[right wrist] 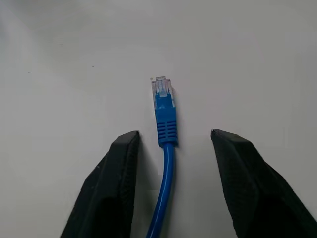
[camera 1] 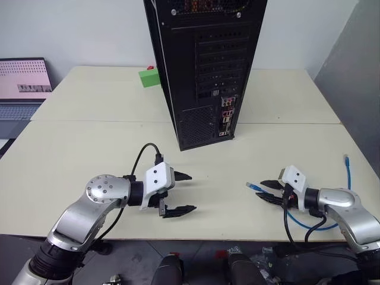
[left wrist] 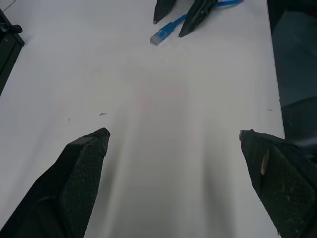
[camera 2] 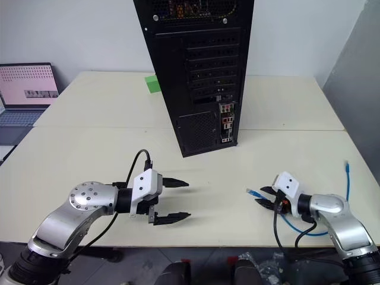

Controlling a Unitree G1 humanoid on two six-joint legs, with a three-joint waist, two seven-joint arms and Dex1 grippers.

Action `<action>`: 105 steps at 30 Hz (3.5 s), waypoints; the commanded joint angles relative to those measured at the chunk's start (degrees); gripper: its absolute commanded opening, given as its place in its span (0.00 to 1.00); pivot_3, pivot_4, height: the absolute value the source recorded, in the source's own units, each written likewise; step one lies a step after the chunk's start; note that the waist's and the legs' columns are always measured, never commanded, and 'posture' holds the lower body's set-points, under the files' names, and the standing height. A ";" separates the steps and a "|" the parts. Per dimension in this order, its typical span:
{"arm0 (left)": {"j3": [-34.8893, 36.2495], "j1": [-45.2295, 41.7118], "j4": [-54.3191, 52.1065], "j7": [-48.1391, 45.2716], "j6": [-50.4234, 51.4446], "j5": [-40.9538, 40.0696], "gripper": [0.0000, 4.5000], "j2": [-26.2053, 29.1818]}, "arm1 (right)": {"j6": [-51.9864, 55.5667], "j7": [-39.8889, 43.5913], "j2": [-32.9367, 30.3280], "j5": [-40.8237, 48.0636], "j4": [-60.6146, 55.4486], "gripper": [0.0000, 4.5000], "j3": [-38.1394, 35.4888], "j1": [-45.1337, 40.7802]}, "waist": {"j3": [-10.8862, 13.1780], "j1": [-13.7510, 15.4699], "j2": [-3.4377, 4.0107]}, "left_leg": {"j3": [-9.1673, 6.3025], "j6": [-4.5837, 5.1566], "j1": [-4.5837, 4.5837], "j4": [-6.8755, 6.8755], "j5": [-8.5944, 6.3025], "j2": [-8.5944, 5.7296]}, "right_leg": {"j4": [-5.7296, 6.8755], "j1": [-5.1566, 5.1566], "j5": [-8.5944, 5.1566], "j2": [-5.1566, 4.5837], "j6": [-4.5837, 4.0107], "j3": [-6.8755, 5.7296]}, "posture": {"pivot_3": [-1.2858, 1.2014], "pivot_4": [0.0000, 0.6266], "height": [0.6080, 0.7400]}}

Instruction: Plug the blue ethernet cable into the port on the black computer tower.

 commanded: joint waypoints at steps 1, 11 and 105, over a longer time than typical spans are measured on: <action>-0.30 -1.58 0.34 -0.78 -0.55 -0.52 1.00 -0.71 | -0.85 0.82 -0.20 -1.03 -0.69 0.35 0.69 -0.61 | 0.00 0.00 0.00 | 0.00 0.00 0.00 0.00 0.00 0.00 | 0.00 0.00 0.00 0.00 0.00 0.00 | 0.52 0.24 1.00; -6.30 -7.39 8.61 -3.38 -3.76 3.96 1.00 -4.41 | 2.34 1.74 2.46 0.47 -7.49 0.02 4.74 -5.74 | 0.00 -0.08 0.00 | -0.03 0.00 -0.01 0.01 0.00 -0.01 | 0.03 -0.01 0.00 0.01 0.00 -0.03 | 0.52 0.24 1.00; -7.99 -16.47 44.63 32.74 -90.96 44.25 0.07 -13.47 | 36.25 -4.04 13.76 28.60 -14.28 0.12 0.87 -16.43 | -0.02 0.06 0.01 | -0.11 0.00 -0.04 0.05 0.00 -0.05 | 0.06 -0.01 0.03 -0.02 0.01 -0.11 | 0.52 0.24 1.00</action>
